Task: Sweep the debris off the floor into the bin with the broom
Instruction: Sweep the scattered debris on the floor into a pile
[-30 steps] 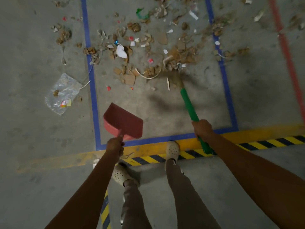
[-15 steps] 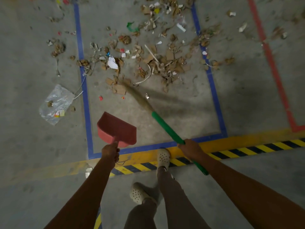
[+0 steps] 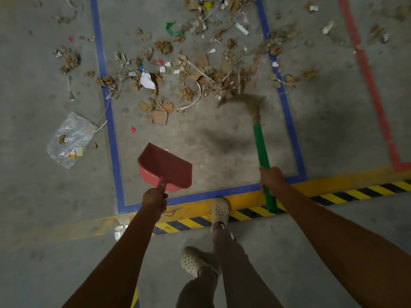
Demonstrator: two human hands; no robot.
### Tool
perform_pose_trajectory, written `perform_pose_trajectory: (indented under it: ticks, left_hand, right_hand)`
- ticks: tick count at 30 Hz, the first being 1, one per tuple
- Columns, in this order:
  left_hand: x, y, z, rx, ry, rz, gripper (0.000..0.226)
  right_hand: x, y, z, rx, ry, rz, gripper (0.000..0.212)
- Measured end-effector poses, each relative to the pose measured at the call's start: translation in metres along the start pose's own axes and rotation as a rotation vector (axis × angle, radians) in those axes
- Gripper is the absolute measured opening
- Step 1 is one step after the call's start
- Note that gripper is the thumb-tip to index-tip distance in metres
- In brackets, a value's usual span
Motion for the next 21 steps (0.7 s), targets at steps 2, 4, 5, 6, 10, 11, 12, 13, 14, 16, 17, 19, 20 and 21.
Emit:
perform_pose_trajectory:
  ticks: [2,4,5,6,10,11,12,13,14,16,17,19,20,21]
  left_hand:
    - [0.010,0.001,0.001,-0.011,-0.022,0.022,0.039]
    - [0.015,0.007,0.002,-0.016,-0.034,0.033,0.040]
    - [0.017,0.011,0.002,-0.017,-0.037,0.040,0.040]
    - [0.018,0.016,0.001,-0.015,-0.039,0.051,0.039]
    - [0.016,0.044,0.002,-0.021,-0.041,0.101,0.036]
    - [0.015,0.054,0.004,-0.017,-0.048,0.109,0.035]
    - [0.013,0.066,0.005,-0.011,-0.055,0.120,0.033]
    - [0.010,0.078,0.006,-0.006,-0.061,0.134,0.030]
    - [0.007,0.091,0.006,-0.004,-0.060,0.146,0.028]
    - [-0.004,0.120,0.003,0.005,-0.045,0.177,0.029]
    - [-0.010,0.136,0.001,0.022,-0.040,0.189,0.033]
    - [-0.021,0.174,-0.005,0.077,-0.040,0.217,0.041]
    - [-0.027,0.193,-0.008,0.100,-0.041,0.234,0.043]
    - [-0.033,0.212,-0.011,0.118,-0.040,0.255,0.044]
  right_hand:
    - [-0.014,0.007,0.008,0.037,0.040,-0.032,0.047]
    - [-0.027,0.006,0.022,0.060,0.090,-0.041,0.044]
    - [-0.031,0.003,0.029,0.069,0.110,-0.057,0.043]
    - [-0.036,-0.002,0.037,0.076,0.132,-0.067,0.042]
    - [-0.053,-0.031,0.079,0.055,0.210,-0.017,0.036]
    - [-0.058,-0.040,0.091,0.046,0.235,0.001,0.036]
    - [-0.062,-0.051,0.103,0.034,0.263,0.024,0.036]
    - [-0.067,-0.063,0.114,0.016,0.288,0.049,0.036]
    - [-0.071,-0.075,0.125,-0.011,0.305,0.069,0.036]
    - [-0.081,-0.100,0.146,-0.074,0.343,0.110,0.036]
    - [-0.088,-0.114,0.157,-0.107,0.370,0.141,0.036]
    - [-0.104,-0.145,0.179,-0.174,0.426,0.225,0.035]
    - [-0.111,-0.162,0.191,-0.203,0.450,0.266,0.035]
    - [-0.118,-0.179,0.202,-0.225,0.472,0.309,0.036]
Point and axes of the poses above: each hand's wrist, its own z-axis away from the middle knuckle, its own y-axis out of the back of the hand, x = y × z, the point moved 10 cm from there along -z, towards the middle knuckle, and after that the axes turned 3 degrees about z, right-handed, at the moved point
